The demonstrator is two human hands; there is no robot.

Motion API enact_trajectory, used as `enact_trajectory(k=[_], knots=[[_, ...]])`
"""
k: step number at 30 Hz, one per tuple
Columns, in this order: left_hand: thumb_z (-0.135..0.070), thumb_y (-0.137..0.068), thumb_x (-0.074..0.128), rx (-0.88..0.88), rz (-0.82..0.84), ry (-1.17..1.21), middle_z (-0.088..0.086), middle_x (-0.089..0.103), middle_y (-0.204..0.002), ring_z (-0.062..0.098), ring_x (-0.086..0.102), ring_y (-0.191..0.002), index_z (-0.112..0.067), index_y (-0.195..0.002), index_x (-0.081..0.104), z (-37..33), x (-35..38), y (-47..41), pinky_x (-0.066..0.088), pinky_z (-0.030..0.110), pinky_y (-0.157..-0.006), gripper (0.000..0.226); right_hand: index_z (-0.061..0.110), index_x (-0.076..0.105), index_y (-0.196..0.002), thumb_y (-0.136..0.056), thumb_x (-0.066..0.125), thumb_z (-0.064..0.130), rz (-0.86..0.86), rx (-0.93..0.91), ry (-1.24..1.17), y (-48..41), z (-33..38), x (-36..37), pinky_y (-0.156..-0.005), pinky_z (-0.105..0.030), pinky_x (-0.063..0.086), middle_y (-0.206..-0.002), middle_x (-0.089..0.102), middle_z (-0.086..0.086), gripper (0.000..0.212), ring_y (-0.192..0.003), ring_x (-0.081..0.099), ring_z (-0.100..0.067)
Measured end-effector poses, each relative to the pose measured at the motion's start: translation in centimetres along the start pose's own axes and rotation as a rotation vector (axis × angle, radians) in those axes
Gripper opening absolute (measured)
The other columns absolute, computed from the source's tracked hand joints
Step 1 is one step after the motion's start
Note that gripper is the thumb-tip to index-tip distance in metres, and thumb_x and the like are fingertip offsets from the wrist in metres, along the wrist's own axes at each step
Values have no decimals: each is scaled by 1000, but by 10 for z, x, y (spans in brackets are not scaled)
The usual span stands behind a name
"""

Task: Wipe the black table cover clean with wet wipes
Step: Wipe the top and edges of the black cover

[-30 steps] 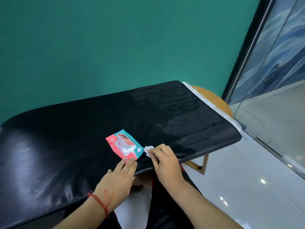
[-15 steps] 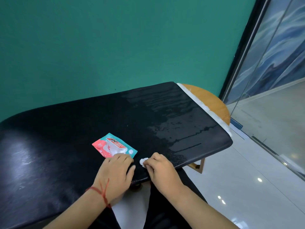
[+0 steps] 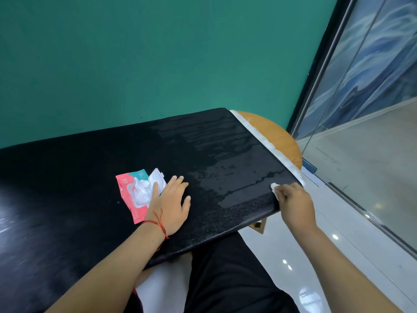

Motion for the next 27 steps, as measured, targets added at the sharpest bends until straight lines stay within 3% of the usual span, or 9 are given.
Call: enact_trajectory(k=[4, 6, 9, 14, 16, 19, 23, 27], knots=[[-45, -107, 37, -33, -25, 10, -12, 38, -165, 9, 22, -158, -30, -153, 46, 3, 1, 2, 6, 56, -129, 49, 18, 81, -97, -99, 73, 13, 29, -53, -70, 26, 37, 20, -66, -26, 40, -85, 59, 0, 10, -77, 60, -26], [-46, -107, 38, -40, -27, 10, -12, 40, -164, 9, 24, -157, -30, -152, 47, 4, 3, 2, 6, 56, -129, 48, 23, 81, -104, -97, 74, 9, 74, -156, -97, 50, 61, 36, -72, -33, 48, -89, 62, 0, 17, -80, 61, -28], [-45, -106, 40, -42, -46, 7, -12, 42, -162, 9, 25, -157, -31, -150, 50, 5, 3, 3, 7, 56, -129, 47, 22, 80, -107, -94, 76, 5, 162, -314, -116, 92, 97, 55, -68, -37, 54, -89, 60, 1, 21, -79, 58, -26], [-43, -106, 43, -44, -65, -2, -11, 46, -160, 11, 28, -156, -30, -148, 53, 7, 3, 4, 10, 57, -128, 46, 23, 79, -102, -99, 76, 18, 188, -405, -186, 85, 81, 43, -66, -29, 49, -84, 54, 8, 7, -77, 56, -17], [-43, -105, 44, -40, -69, -3, -11, 47, -159, 11, 29, -156, -30, -148, 53, 6, 3, 4, 10, 57, -128, 46, 23, 78, -100, -98, 75, 18, 160, -385, -158, 69, 59, 35, -66, -31, 50, -84, 52, 8, 6, -77, 56, -19], [-41, -105, 46, -42, -72, -5, -10, 48, -158, 12, 31, -155, -29, -148, 55, 3, 2, 2, 12, 57, -127, 45, 18, 80, -102, -96, 77, 13, 96, -293, -103, 41, 16, 19, -72, -18, 41, -85, 53, 5, 8, -80, 56, -20], [-41, -105, 45, -51, -66, -5, -11, 48, -158, 11, 31, -155, -29, -148, 55, 1, 1, 2, 11, 57, -128, 45, 19, 82, -101, -102, 70, 23, -5, -79, -22, -4, -35, -4, -72, -31, 43, -87, 60, 2, 12, -83, 60, -23], [-40, -104, 46, -54, -70, 2, -11, 49, -157, 11, 32, -154, -29, -147, 56, 2, 1, 3, 11, 57, -128, 45, 20, 83, -101, -105, 66, 27, -58, 115, -8, -24, -52, -8, -70, -31, 39, -87, 63, -3, 19, -82, 61, -27]])
Point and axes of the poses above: each hand's wrist, its own y-axis away from the middle knuckle, its own x-axis out of the palm, z = x × y, the point moved 3 cm from there along -y, towards the middle knuckle
